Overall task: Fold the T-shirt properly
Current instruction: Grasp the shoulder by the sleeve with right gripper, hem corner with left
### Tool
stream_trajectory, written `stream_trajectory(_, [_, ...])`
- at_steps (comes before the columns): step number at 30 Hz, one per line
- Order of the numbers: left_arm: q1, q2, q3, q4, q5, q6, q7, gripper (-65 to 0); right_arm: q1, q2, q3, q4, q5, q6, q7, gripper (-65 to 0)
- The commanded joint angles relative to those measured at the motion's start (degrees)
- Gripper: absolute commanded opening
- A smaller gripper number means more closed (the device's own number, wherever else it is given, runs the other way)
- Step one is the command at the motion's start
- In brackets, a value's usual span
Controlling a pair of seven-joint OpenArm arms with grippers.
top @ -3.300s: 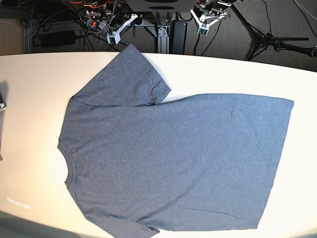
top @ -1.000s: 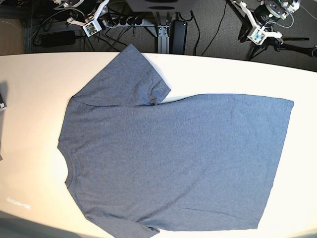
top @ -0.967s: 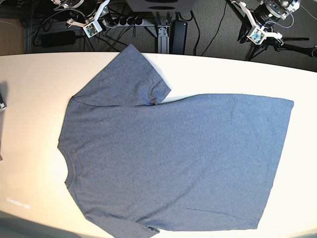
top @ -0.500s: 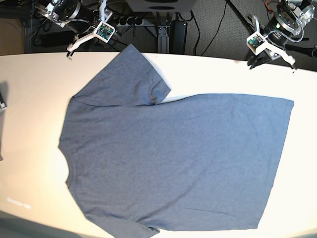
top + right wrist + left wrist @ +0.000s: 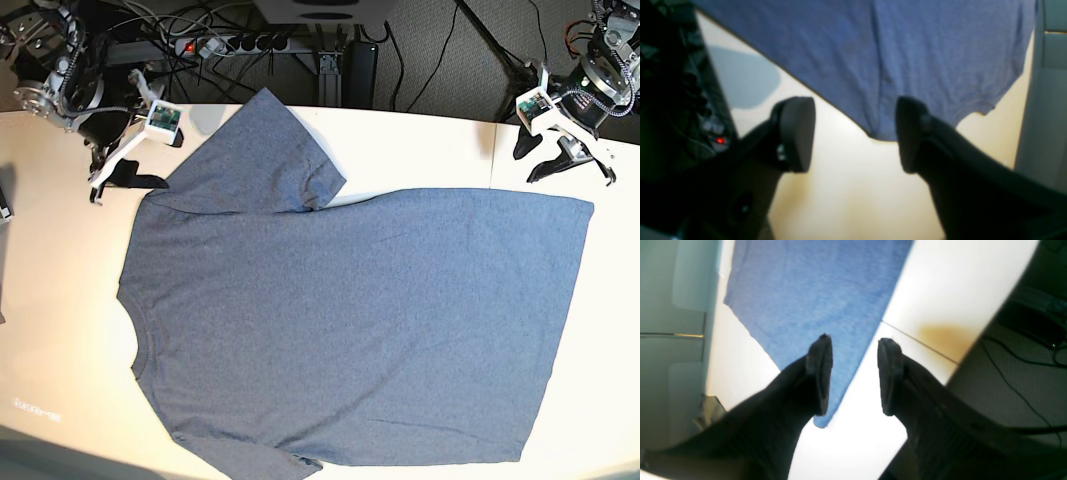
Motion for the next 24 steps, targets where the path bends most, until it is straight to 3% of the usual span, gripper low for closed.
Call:
stream_trajectory(1, [-0.2, -0.7, -0.4, 0.8, -0.4, 1.3, -0.9, -39.2, 0.8, 1.8, 0.4, 0.1, 0.3, 1.4, 0.8, -26.8])
stream_trajectory(6, [-0.9, -0.7, -0.4, 0.8, -1.7, 1.3, -0.8, -39.2, 2.5, 3.8, -1.7, -1.6, 1.7, 3.3, 1.6, -26.8])
stream_trajectory(11, [-0.9, -0.7, -0.4, 0.8, -1.6, 1.3, -0.8, -39.2, 3.0, 3.4, -7.2, -2.9, -1.7, 3.2, 3.6, -26.8])
stream_trajectory(15, [-0.9, -0.7, -0.4, 0.8, -1.6, 1.3, -0.8, -39.2, 8.2, 1.7, -11.4, -5.5, -2.1, 3.2, 3.7, -26.8])
stream_trajectory(24, [-1.1, -0.8, -0.4, 0.8, -1.6, 1.3, -0.6, -39.2, 17.5, 1.5, -24.2, -11.5, -2.2, 3.3, 3.6, -26.8])
